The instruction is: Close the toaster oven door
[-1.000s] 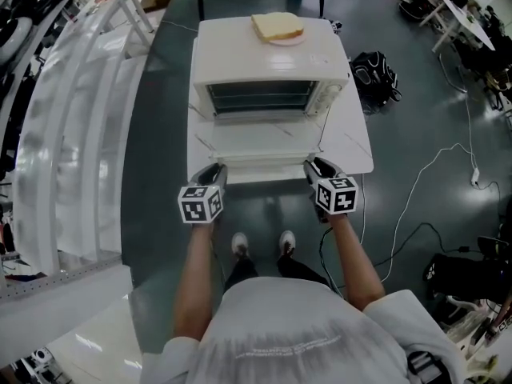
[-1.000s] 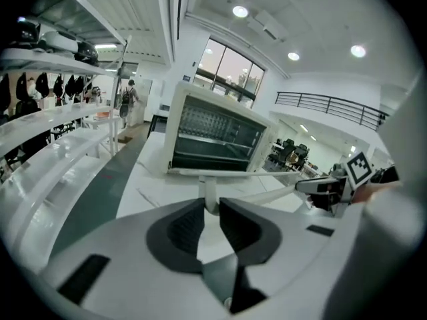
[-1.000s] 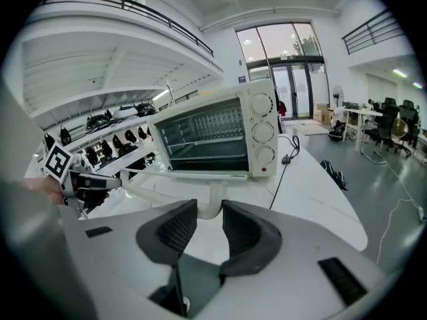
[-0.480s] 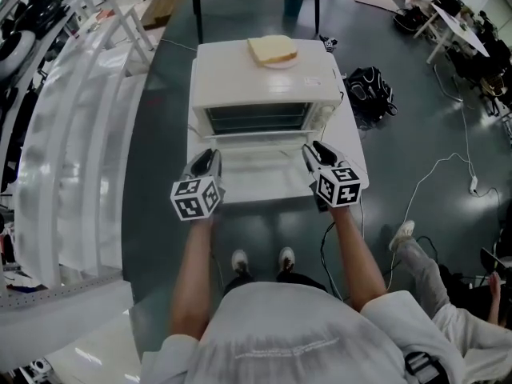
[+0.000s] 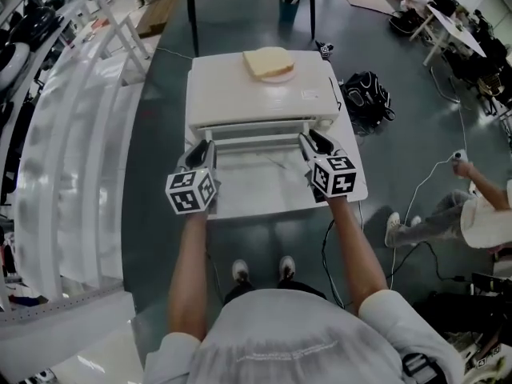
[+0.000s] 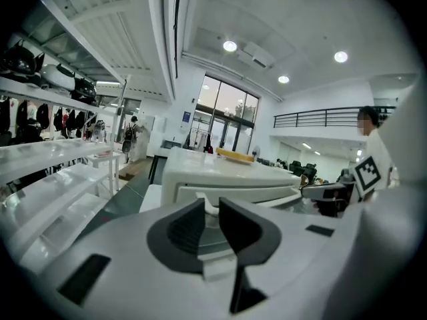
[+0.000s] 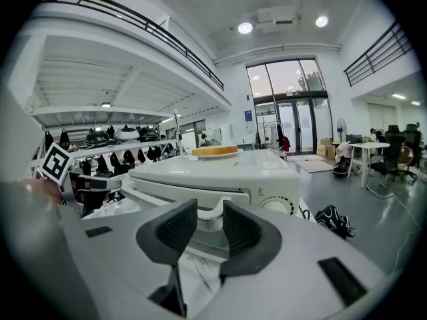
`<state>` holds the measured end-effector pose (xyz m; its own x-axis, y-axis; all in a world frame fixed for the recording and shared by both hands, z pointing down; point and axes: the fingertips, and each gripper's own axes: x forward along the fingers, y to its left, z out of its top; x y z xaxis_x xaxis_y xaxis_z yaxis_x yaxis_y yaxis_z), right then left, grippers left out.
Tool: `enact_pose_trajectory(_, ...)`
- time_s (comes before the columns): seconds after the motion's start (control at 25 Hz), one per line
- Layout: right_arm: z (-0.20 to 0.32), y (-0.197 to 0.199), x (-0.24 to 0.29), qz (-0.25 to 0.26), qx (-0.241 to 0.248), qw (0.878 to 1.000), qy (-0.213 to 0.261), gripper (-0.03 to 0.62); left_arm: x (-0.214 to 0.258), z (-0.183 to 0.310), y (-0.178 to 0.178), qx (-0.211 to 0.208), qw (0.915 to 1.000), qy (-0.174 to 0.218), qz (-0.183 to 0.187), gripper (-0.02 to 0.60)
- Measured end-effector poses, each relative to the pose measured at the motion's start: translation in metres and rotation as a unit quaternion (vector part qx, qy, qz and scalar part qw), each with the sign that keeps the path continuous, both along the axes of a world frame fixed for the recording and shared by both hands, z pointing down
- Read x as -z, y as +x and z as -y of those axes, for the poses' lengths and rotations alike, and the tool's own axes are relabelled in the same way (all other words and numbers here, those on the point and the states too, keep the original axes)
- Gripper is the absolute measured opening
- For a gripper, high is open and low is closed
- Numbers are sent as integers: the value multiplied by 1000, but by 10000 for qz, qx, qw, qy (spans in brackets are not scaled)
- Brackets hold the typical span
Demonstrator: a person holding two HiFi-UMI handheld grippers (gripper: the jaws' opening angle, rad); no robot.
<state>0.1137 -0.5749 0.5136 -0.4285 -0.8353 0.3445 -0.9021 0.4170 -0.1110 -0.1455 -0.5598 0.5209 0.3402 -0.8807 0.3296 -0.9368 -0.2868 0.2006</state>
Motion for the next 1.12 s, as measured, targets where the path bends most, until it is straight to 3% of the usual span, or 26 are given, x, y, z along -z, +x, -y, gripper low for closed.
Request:
enact_pose_trajectory(0.36, 15, -1, 3, -61, -35, 10000, -36, 129, 2, 13, -1, 76, 10000, 30, 3, 72)
enact_pose_trajectory(0.6, 6, 8, 22, -94, -94, 9999, 40, 129, 10, 5, -6, 78, 9996, 52, 283, 72)
enact_pose_trajectory(0.84, -16, 26, 57, -708, -191, 9970, 259, 93, 47, -21, -8, -308, 9939, 401, 983, 57)
enact_pose_trajectory(1.12, -56, 29, 108, -1076, -90, 9920, 656, 23, 107, -64, -2, -572, 9849, 1008, 1286, 23)
